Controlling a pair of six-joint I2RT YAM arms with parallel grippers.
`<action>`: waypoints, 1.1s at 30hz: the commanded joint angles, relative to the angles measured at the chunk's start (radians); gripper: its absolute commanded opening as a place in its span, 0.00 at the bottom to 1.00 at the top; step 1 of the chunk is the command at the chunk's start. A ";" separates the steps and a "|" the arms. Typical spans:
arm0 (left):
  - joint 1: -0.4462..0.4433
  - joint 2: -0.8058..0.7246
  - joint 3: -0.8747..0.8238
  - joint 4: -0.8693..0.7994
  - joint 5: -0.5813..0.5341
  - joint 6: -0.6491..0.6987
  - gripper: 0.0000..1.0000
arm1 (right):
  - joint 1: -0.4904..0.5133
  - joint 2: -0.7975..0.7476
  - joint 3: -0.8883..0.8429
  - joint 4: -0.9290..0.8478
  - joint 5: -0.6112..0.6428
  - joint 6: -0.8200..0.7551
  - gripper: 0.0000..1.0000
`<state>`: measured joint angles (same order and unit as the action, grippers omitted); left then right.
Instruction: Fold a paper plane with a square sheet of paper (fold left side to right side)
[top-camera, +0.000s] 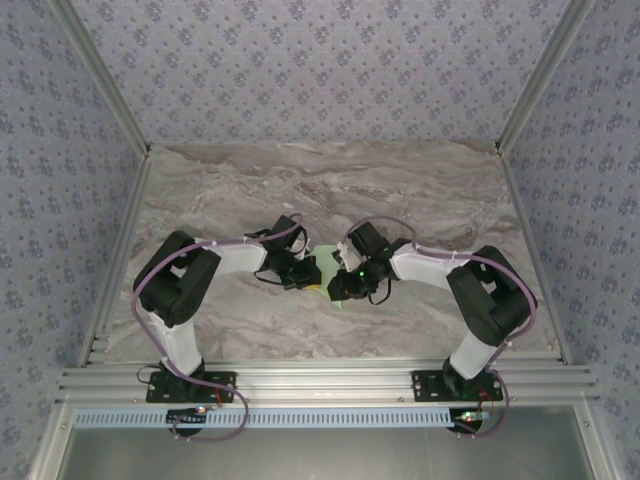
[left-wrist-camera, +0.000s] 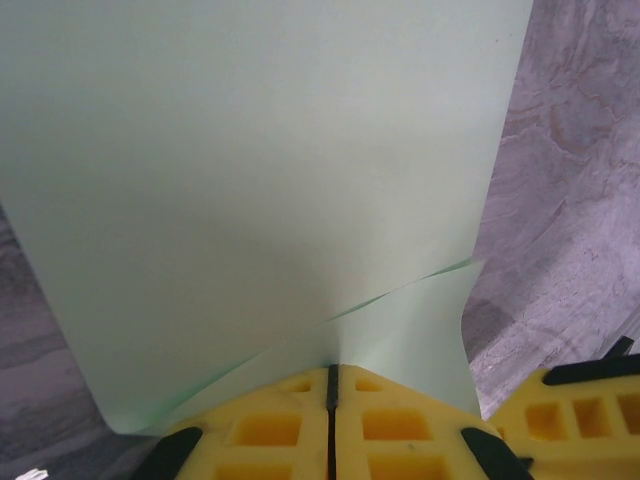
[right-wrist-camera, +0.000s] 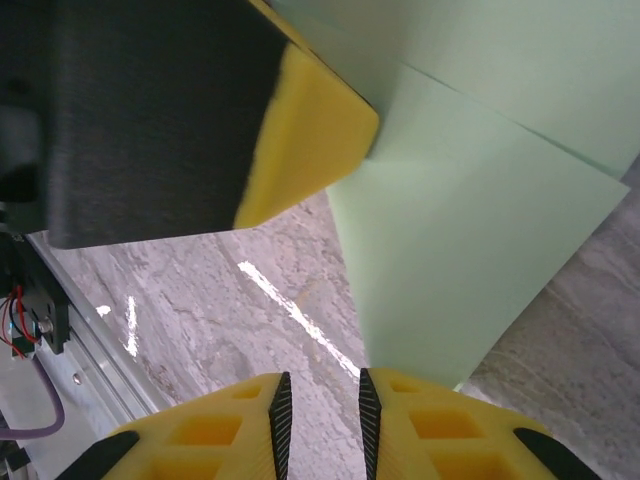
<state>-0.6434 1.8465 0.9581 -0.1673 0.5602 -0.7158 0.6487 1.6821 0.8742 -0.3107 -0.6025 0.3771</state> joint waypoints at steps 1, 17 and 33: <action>-0.008 0.042 -0.021 -0.081 -0.089 0.016 0.07 | 0.011 0.023 0.023 -0.035 -0.004 -0.007 0.28; -0.007 0.045 -0.006 -0.100 -0.095 0.025 0.06 | 0.034 0.083 0.063 -0.147 0.113 -0.053 0.22; -0.007 0.048 -0.006 -0.100 -0.099 0.022 0.06 | 0.041 -0.050 0.062 -0.258 0.179 -0.060 0.10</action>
<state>-0.6437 1.8477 0.9657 -0.1802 0.5568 -0.7151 0.6842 1.7023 0.9268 -0.4976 -0.4450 0.3172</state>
